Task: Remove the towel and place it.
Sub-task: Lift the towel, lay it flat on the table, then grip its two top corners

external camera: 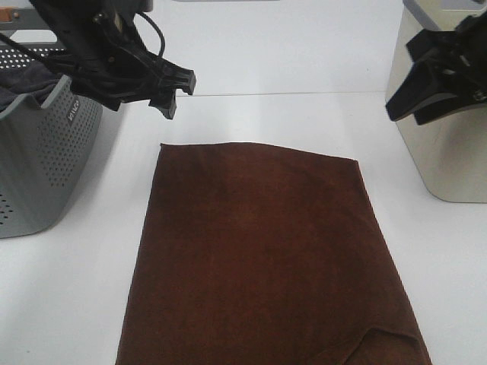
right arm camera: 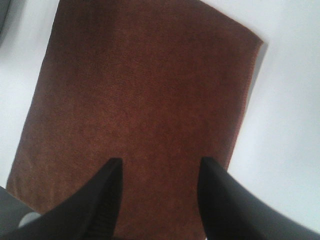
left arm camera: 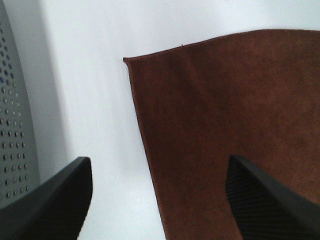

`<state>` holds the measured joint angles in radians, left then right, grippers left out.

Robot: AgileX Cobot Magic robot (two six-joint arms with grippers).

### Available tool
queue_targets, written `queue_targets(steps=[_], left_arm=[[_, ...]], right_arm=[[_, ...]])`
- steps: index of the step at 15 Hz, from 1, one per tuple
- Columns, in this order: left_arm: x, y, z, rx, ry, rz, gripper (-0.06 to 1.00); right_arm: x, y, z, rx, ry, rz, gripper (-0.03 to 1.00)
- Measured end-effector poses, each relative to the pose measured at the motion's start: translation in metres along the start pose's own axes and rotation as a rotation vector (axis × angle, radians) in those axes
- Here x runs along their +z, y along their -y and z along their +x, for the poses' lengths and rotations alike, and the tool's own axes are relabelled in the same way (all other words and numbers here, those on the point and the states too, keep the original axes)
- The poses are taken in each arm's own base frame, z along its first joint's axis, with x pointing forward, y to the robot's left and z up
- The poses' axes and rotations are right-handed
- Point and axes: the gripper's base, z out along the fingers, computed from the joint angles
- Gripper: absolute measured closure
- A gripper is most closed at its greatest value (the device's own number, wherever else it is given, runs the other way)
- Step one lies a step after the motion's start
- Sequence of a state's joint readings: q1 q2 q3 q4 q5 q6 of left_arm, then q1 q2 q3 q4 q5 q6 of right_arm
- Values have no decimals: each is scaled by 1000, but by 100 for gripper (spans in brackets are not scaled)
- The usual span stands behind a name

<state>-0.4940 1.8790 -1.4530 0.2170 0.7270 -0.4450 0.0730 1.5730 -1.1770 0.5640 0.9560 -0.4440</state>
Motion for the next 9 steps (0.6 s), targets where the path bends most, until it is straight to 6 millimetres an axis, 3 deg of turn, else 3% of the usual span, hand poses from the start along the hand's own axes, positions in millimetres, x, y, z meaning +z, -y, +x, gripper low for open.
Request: queue_targets(steps=[3,6,9], left_arm=[[40,2,-17,1,-17,-8,24],[74,0,-19,-7,-53,-19,24],[97,-3,-23,-26,-65,-22,24]], right_arm=[[37,-13,-28,-29,2,14,51],[60,4,-50,55,85,86,51],[91,20,-58,79,45,114,51]])
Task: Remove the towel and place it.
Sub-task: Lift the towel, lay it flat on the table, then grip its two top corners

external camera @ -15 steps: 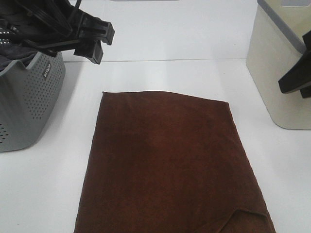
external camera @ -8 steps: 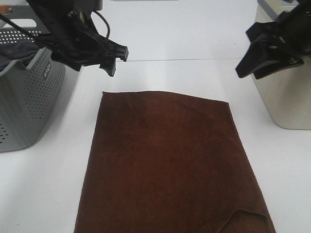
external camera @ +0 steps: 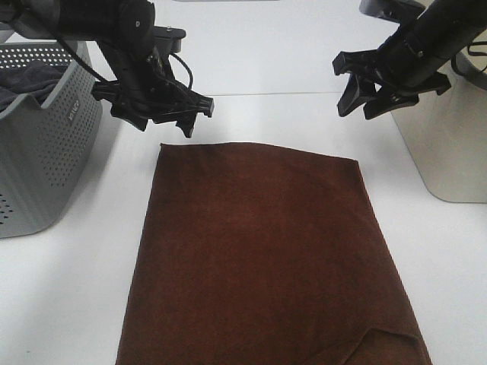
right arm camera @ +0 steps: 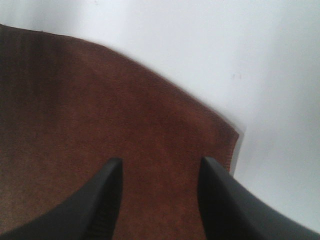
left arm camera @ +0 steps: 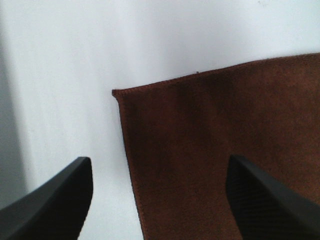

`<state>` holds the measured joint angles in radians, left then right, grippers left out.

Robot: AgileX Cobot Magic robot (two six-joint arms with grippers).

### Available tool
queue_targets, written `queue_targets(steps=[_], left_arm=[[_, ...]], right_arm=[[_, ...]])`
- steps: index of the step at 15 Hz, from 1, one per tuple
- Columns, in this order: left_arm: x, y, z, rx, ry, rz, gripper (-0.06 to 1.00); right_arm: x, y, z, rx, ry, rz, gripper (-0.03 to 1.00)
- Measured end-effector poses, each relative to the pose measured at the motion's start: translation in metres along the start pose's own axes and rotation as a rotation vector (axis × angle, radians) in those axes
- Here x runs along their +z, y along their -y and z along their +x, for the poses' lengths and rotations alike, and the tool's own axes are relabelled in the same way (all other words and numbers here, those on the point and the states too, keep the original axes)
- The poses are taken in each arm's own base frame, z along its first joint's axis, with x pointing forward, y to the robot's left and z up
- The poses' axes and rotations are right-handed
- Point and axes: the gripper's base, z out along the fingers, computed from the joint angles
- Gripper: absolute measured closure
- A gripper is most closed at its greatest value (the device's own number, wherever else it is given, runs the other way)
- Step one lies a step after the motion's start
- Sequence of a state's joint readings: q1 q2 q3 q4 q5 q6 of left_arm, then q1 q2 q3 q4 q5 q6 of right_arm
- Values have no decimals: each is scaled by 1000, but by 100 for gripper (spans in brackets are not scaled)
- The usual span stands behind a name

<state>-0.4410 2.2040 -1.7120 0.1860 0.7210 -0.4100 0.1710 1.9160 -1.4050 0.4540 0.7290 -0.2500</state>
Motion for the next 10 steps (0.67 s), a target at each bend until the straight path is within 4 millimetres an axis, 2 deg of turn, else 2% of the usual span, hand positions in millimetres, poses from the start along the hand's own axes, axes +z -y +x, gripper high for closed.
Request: queue_targets(steps=[3,6,10], left_arm=[[13,-3,-9,-18,12,1,24],[26,-6,-10,-32,1,-1,24],[49,-7,1,-22,-47,-10,24]], right_arm=[[39,16,-1,47,-69,56,51],[62,30,1,94,-109,83,51],[87,50,9,146,-153,119,51]])
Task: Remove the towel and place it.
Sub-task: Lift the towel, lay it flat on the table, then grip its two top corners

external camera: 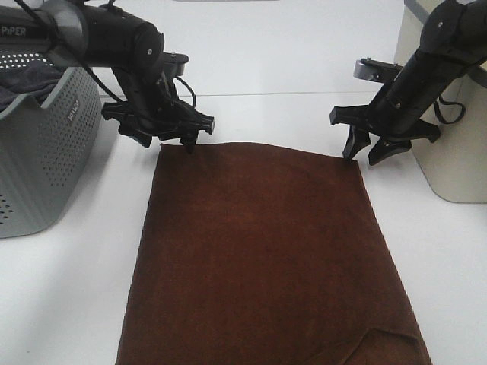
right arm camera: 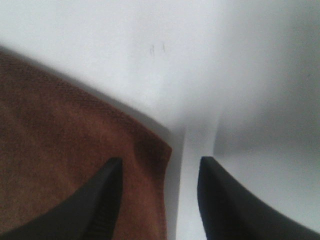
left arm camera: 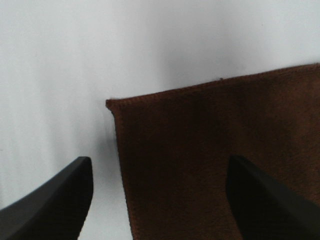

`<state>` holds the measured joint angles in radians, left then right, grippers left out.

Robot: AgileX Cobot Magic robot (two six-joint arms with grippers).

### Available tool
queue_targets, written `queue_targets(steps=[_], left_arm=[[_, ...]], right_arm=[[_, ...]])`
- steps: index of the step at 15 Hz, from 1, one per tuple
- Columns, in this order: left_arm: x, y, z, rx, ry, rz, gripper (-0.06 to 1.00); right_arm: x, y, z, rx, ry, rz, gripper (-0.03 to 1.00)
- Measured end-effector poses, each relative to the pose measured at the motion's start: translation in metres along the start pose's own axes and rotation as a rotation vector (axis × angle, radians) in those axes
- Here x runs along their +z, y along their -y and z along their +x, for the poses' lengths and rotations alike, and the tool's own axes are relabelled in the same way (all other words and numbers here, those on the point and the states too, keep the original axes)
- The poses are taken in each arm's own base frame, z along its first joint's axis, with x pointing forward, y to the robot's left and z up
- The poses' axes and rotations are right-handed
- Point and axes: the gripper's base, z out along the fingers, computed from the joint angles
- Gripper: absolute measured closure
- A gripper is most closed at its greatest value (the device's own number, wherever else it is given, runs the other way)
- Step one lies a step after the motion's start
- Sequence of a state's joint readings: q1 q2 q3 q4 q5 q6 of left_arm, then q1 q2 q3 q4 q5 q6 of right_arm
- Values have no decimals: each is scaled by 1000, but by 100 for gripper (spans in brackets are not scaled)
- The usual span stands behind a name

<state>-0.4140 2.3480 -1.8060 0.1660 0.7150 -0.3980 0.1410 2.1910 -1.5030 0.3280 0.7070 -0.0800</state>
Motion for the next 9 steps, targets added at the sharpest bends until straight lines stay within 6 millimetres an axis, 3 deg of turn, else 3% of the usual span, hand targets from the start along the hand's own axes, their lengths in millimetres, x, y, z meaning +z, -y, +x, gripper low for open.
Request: queue_targets(steps=[3,6,9], left_arm=[[16,2,0,4,-11,-3,24],[24,4,-3,3,-3,-1,24],[29,4,-4,3,-5,-2,38]], right_arm=[[17,3,2,0,-22,-8,51],[18,2,1,-12,-17,-26,56],[19,2,1,-23,-7,-21,86]])
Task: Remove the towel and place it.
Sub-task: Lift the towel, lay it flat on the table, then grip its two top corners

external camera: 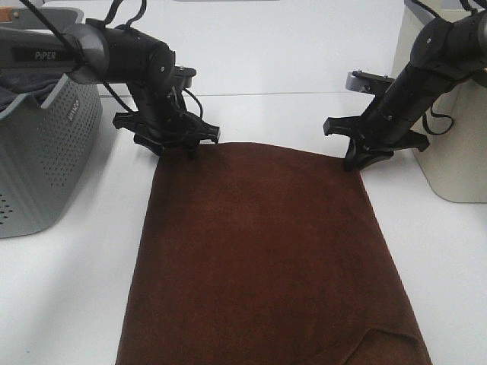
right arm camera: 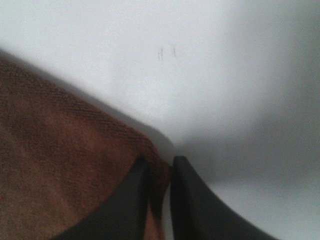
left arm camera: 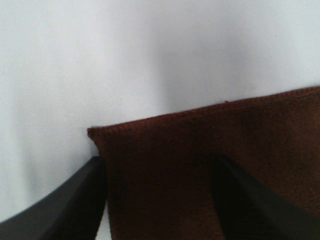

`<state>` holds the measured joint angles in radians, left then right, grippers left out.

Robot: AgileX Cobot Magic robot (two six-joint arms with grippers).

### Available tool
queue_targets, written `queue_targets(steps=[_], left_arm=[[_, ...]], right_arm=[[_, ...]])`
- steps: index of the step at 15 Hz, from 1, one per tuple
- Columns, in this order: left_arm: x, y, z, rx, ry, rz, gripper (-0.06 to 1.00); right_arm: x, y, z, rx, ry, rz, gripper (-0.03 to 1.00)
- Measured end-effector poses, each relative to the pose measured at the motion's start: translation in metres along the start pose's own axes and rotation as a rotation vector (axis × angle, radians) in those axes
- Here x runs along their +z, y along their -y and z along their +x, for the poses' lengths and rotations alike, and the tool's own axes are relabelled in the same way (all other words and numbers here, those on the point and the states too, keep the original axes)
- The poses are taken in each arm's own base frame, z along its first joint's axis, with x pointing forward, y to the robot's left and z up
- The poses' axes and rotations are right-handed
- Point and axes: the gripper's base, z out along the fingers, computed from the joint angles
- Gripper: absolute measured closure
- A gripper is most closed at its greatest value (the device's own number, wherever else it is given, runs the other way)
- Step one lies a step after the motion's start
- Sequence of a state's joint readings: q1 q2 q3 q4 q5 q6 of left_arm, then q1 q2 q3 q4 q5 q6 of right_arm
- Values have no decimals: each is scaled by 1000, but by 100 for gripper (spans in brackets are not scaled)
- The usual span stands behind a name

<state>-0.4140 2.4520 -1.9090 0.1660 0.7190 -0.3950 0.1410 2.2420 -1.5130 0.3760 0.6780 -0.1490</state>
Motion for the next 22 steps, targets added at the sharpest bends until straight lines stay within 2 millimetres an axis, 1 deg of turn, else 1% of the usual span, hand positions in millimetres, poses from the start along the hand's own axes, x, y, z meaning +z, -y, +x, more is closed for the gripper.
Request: queue_targets(steps=[1,2,3,4,7,8,9,10,12,14,16,18,19,22], left_arm=[[0,0,0,1,-7,-4,47],[-1,-1,0,7,-5,-10,56],[-1,-1,-1,14,-6,-18,65],[-1,-2,0,16,-8,-21,69],[-1,-2,1,31,-19,-28,72],[-1,-3,1,46,-29,-31,78],[-1,-3,3,67,-44,-37,88],[-1,-4,3,83,-52,-40,93],[-3,-2,7,97,-91,-51,94],[-11,8,13,120,-133,-60,94],[-24,21,14,149,-140,-61,94],[-38,24,13,168,-149,-78,94],[-45,22,13,169,-162,-91,94],[-49,21,18,186,-218,-114,94]], right_arm=[[0,0,0,-1,-3,0,94],[0,0,1,-5,-12,1,97],[0,0,2,-7,-21,2,97],[0,0,2,-9,-21,3,97],[0,0,2,-9,-22,3,97],[0,0,3,-10,-28,4,97],[0,1,4,-15,-43,5,97],[-1,0,6,-15,-69,1,97],[-10,-3,10,-40,-121,-9,97],[-22,-6,13,-67,-157,-12,97],[-32,-8,14,-82,-181,-15,97],[-38,-10,17,-89,-208,-16,97],[-39,-9,22,-87,-227,-16,97],[-40,-6,46,-73,-284,-11,97]])
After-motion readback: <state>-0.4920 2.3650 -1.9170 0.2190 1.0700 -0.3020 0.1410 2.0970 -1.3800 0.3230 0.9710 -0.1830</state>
